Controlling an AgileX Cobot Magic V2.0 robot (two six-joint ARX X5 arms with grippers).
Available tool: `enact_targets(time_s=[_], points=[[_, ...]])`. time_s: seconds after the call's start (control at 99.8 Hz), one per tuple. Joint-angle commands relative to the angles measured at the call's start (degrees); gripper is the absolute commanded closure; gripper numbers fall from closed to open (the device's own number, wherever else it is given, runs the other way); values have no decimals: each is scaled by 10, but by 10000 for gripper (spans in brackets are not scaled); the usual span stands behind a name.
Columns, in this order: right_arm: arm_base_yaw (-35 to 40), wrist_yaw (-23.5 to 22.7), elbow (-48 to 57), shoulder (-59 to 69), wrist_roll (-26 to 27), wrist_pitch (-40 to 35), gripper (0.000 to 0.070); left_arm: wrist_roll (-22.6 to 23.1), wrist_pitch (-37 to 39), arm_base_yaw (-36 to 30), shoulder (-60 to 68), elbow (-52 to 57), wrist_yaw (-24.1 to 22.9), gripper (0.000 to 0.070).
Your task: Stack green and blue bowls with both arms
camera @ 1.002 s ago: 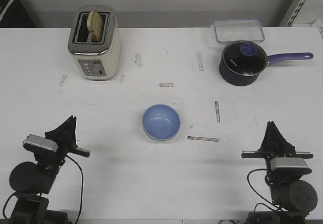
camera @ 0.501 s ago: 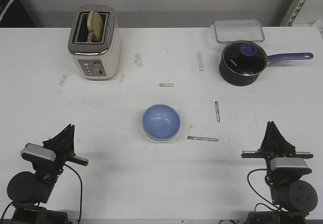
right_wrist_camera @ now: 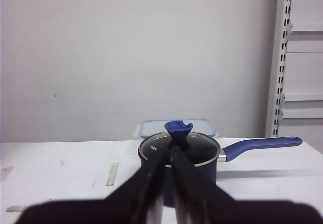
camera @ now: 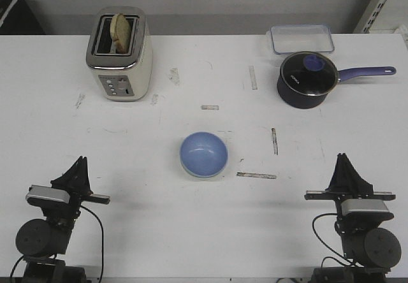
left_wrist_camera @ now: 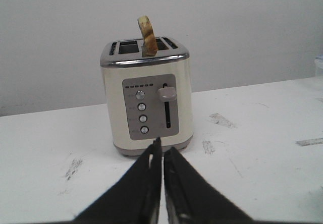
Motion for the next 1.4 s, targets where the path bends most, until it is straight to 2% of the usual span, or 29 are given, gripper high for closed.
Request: enact_targets(time_s=[0.0, 0.341, 0.691, 0.962, 1.392], points=[[2, 0, 0, -1, -3, 6, 687, 2, 24, 9, -6, -15, -2, 699], [2, 0, 0, -1, -3, 6, 687, -15, 5, 58, -76, -92, -3, 699], [2, 0, 0, -1, -3, 6, 687, -38, -25, 56, -161, -148, -20, 700], [2, 0, 0, -1, -3, 6, 687, -41, -37, 37, -161, -161, -46, 699], [2, 0, 0, -1, -3, 6, 687, -41, -35, 36, -161, -161, -46, 699]])
